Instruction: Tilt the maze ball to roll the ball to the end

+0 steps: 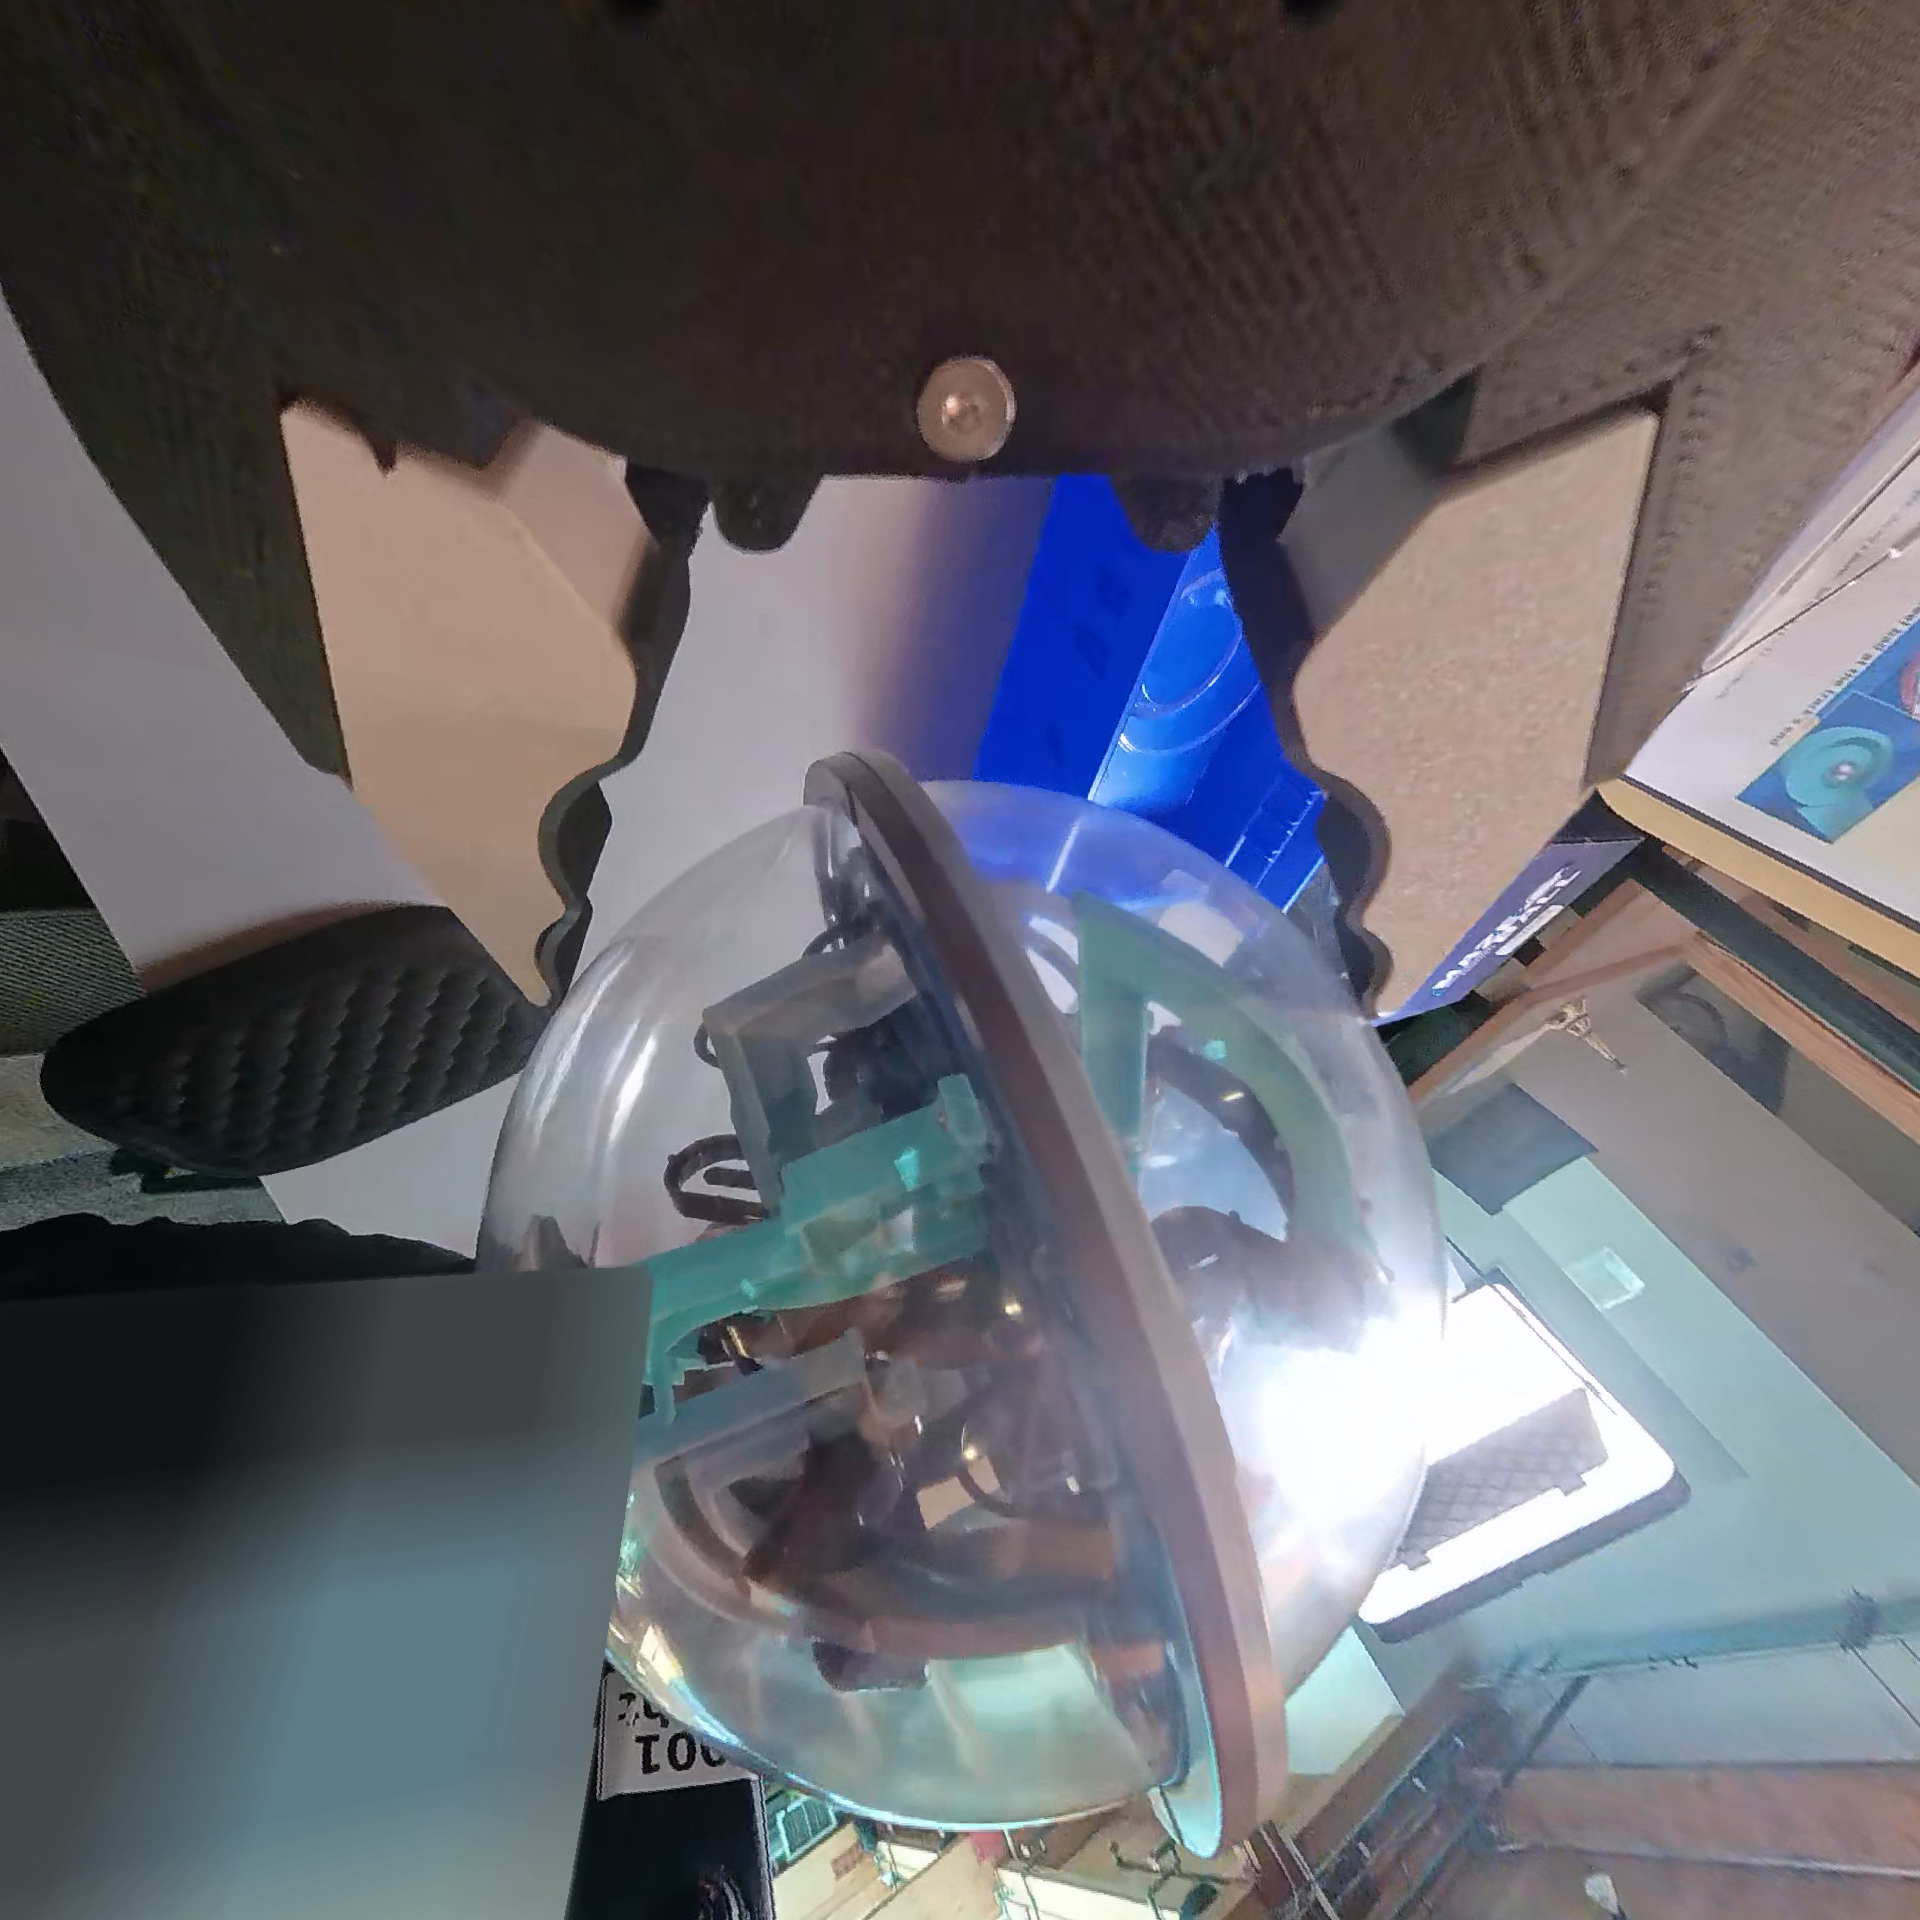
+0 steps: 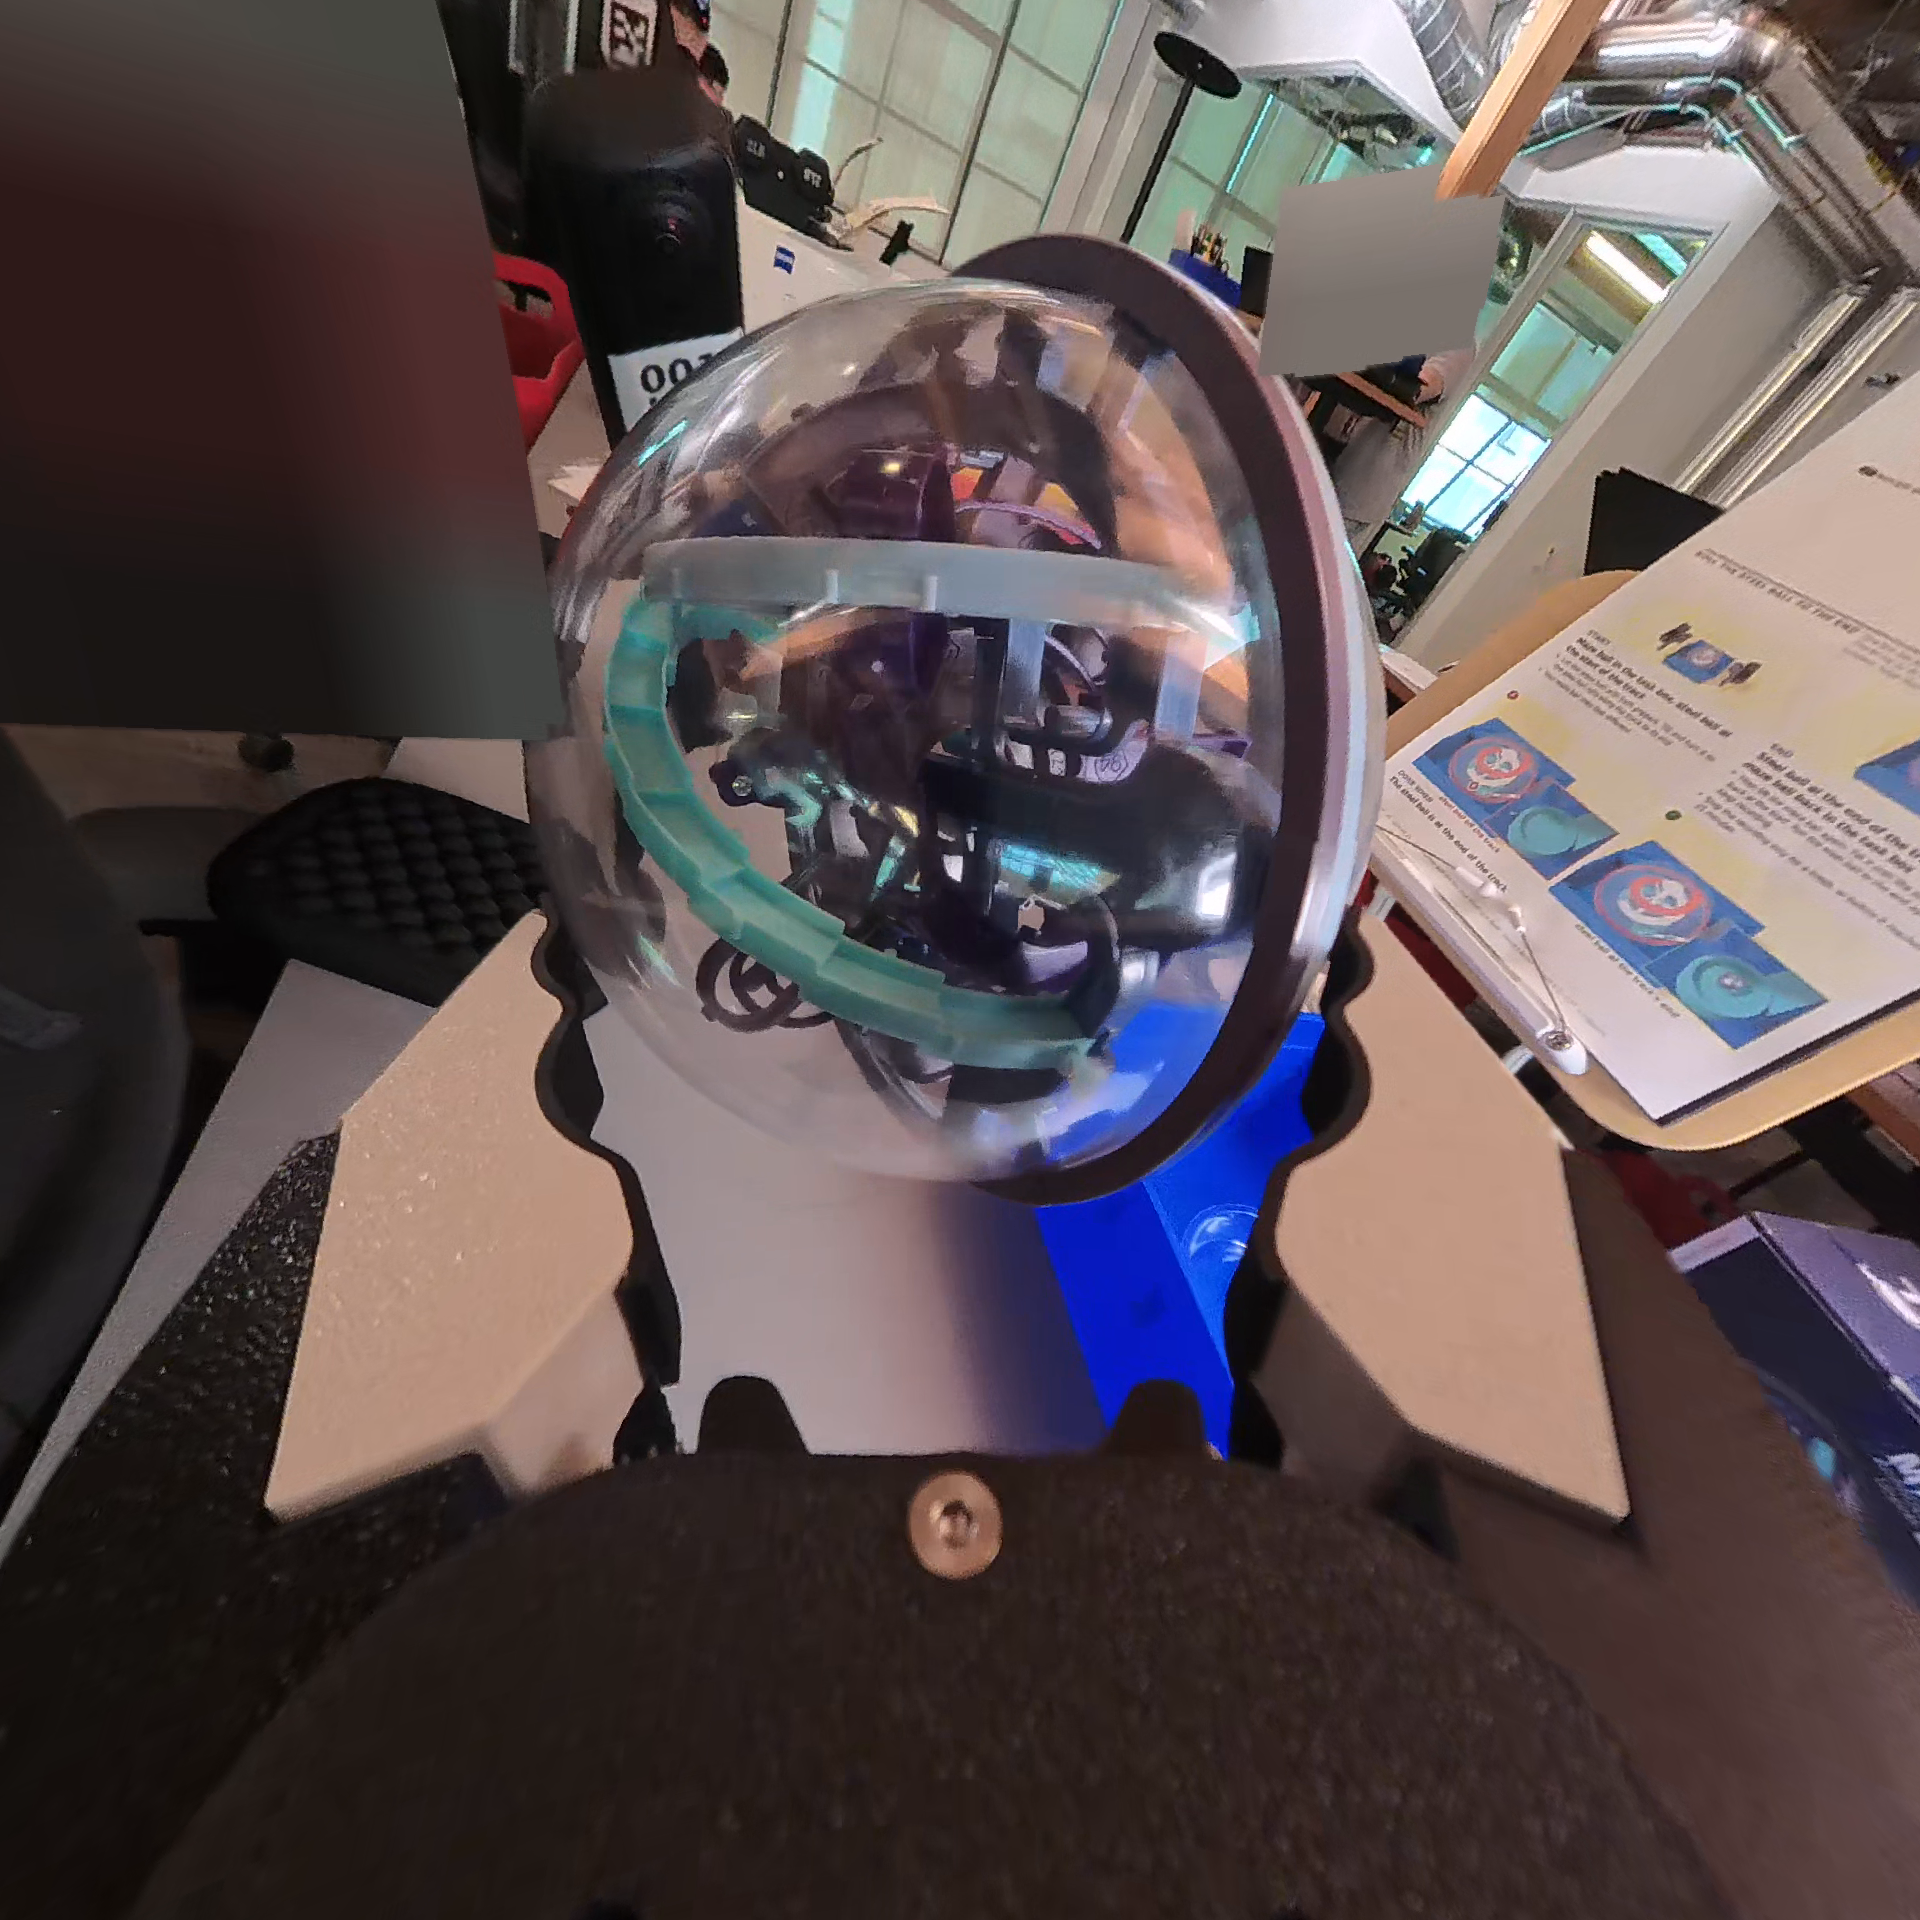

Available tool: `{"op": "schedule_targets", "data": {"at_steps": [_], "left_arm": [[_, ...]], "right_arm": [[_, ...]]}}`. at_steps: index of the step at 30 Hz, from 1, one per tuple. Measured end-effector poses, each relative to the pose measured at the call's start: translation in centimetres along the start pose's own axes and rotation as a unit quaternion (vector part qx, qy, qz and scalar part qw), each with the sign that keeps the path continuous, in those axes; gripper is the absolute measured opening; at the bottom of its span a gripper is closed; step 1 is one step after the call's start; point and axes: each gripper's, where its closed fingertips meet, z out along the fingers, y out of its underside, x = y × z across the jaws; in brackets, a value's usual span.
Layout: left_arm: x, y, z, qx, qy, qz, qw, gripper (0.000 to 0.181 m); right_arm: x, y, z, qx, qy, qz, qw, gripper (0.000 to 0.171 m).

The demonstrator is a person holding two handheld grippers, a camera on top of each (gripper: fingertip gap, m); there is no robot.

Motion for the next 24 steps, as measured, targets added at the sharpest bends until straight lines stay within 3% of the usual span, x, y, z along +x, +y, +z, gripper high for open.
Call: {"op": "schedule_targets", "data": {"at_steps": [13, 24], "left_arm": [[-0.5, -0.6, -0.3, -0.010, -0.006, 0.009, 1.000, 0.140], [-0.2, -0.9, -0.6, -0.069, 0.020, -0.090, 0.993, 0.141]], "right_arm": [[0.3, -0.7, 0.2, 0.007, -0.002, -0.006, 1.000, 0.138], [0.4, -1.3, 0.3, 0.059, -0.018, 0.101, 0.993, 0.138]]}}
